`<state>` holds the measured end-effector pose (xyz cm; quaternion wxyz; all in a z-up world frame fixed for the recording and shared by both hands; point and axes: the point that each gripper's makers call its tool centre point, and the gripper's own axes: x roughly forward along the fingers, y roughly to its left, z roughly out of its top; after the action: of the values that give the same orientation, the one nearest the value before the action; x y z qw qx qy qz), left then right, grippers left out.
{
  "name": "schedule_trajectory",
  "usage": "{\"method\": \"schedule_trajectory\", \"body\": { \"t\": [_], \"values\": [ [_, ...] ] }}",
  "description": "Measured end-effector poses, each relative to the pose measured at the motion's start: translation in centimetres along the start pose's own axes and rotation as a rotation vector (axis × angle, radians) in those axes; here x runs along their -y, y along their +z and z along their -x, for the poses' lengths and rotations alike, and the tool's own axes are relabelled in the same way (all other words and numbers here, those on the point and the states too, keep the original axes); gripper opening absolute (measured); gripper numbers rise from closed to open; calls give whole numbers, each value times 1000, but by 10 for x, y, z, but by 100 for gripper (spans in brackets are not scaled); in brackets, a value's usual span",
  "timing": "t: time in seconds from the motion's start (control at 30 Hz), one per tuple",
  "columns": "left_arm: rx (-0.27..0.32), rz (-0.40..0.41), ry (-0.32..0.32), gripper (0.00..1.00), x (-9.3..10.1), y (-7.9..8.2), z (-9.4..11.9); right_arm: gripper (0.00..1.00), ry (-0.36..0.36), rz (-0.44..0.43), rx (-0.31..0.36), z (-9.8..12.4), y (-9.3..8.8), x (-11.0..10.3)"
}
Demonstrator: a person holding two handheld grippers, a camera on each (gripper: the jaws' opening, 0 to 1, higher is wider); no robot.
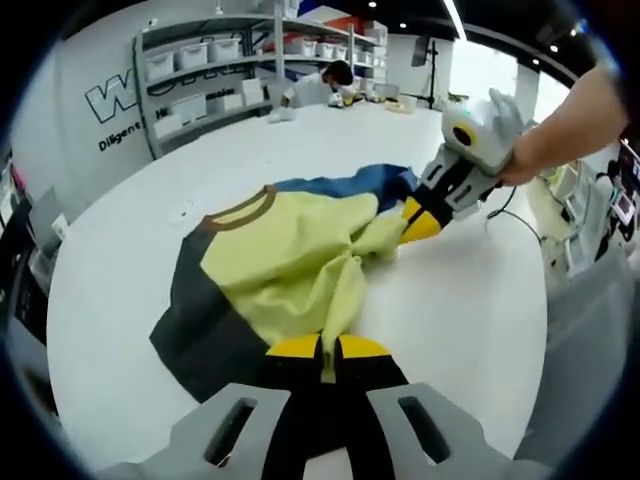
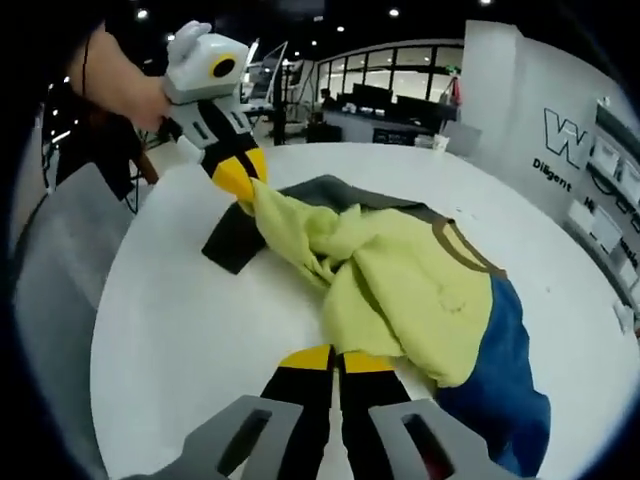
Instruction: Fold the garment on the visible template until the final outline fits inside the template.
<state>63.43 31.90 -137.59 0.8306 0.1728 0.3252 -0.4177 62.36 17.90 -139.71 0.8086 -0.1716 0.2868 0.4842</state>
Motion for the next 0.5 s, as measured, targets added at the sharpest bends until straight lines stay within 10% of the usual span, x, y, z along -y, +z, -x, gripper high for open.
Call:
{"method": "schedule_trajectory", "body": {
  "t": [0.5],
  "values": [
    [17, -14, -55, 8, 16, -2, 41, 0, 141, -238, 70, 74, 18, -24]
  ]
}}
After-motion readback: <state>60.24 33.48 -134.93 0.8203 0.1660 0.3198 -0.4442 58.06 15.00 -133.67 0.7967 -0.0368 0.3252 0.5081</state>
